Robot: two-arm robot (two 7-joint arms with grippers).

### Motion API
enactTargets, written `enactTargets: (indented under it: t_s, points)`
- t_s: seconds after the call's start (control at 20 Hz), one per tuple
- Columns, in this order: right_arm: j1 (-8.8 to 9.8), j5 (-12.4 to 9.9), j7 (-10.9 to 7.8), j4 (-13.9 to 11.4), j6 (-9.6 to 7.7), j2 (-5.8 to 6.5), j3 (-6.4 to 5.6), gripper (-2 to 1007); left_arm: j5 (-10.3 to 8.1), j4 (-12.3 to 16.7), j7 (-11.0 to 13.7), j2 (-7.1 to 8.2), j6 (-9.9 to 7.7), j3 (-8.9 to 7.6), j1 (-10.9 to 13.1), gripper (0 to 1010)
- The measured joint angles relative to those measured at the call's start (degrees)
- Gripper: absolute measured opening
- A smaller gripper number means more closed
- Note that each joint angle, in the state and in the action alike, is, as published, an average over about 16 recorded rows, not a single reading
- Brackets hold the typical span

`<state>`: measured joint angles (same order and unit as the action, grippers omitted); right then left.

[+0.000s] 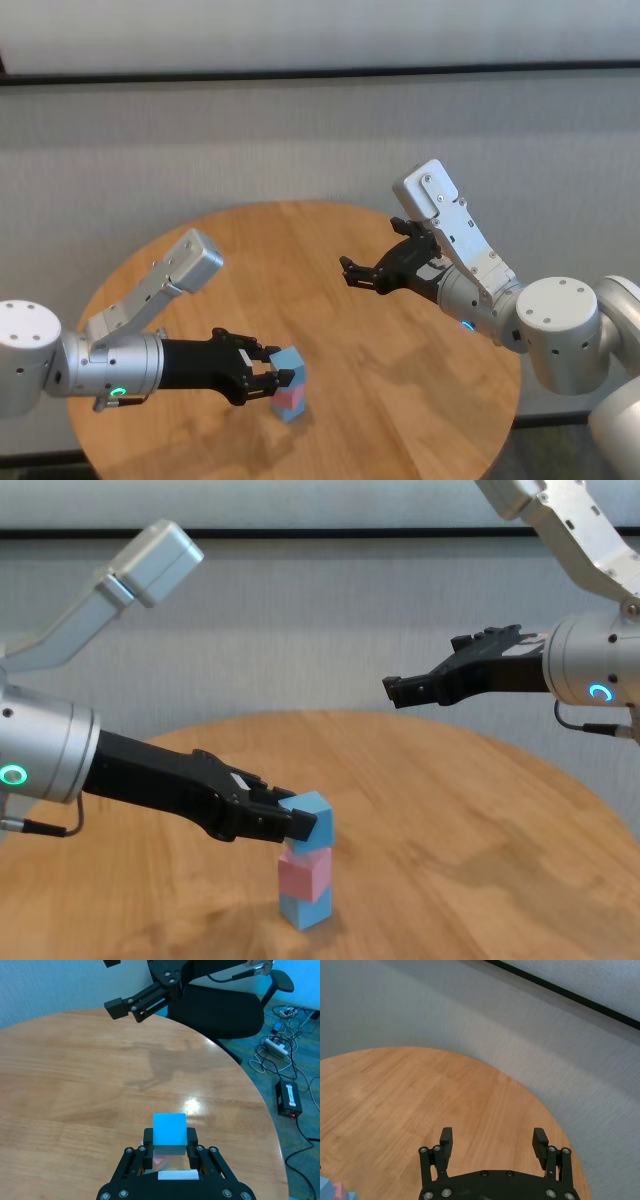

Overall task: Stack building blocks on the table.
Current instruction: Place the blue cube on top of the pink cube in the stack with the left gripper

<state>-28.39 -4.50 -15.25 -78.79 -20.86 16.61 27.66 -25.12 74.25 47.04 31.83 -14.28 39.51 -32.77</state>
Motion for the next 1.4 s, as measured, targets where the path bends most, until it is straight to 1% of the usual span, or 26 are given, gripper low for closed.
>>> enactTargets:
  t_s: [0.3, 0.7, 1.4]
  points:
    - [0.0, 0.0, 0.0, 0.0, 0.0, 0.0, 0.0, 1004, -0.52, -0.1, -0.4, 0.46, -0.21, 0.66, -0.3, 392]
    - [0.0, 0.0, 0.0, 0.0, 0.0, 0.0, 0.0, 1005, -1.16, -0.6, -0.6, 0.65, -0.3, 1.54, -0.7, 392]
    - [0.0, 0.0, 0.0, 0.0, 0.0, 0.0, 0.0, 1005, -1.36, -1.9, -0.7, 0.6, 0.02, 2.37, -1.7, 391]
